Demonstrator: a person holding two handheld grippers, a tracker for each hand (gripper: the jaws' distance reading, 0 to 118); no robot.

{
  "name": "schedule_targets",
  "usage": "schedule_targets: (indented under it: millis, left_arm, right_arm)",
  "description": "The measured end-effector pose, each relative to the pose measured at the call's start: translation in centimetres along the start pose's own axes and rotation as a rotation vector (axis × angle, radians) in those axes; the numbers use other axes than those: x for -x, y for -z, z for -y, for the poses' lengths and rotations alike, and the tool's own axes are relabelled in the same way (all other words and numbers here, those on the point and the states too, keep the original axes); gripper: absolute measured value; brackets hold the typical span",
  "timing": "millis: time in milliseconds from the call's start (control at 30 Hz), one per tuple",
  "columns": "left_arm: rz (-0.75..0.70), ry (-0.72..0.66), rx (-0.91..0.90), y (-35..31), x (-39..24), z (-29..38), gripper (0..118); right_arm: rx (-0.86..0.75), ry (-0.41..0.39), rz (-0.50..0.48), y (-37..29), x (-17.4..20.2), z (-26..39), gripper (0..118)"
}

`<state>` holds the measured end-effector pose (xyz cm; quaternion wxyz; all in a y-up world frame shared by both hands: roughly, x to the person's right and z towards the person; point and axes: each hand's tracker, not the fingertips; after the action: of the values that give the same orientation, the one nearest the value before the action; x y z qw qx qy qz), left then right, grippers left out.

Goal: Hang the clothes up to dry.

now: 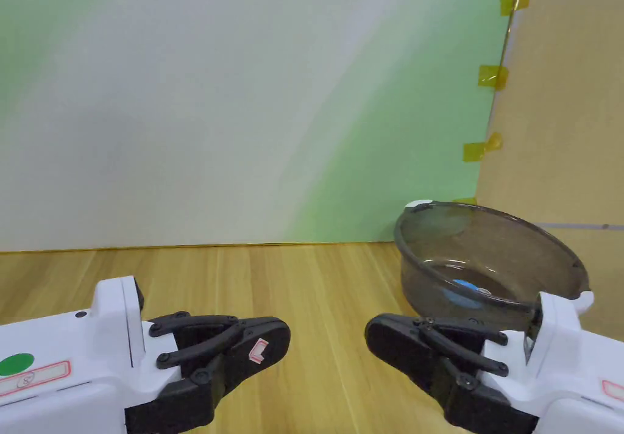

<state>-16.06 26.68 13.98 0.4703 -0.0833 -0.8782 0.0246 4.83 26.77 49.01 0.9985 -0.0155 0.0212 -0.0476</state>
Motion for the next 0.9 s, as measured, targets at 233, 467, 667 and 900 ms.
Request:
schedule_targets:
  millis: [233,467,667,900]
  left_arm:
    - [-0.229,-0.056,-0.036,-4.5,-1.3,1.8,1]
    - [-0.271,-0.081,-0.024,-4.9,-0.6,3.2,1]
    - [-0.546,-0.068,-0.026,-1.3,1.8,4.6,1]
    - [-1.103,-0.018,0.187,5.6,7.8,7.7,1]
  right_arm:
    - [-0.003,0.043,-0.183,8.2,-0.1,2.5,0]
    - [-0.004,0.075,-0.191,9.9,-0.3,3.2,0]
    - [0.042,0.035,0.145,10.8,-1.9,3.3,0]
    - [0.162,-0.167,0.823,14.1,-4.4,7.0,0]
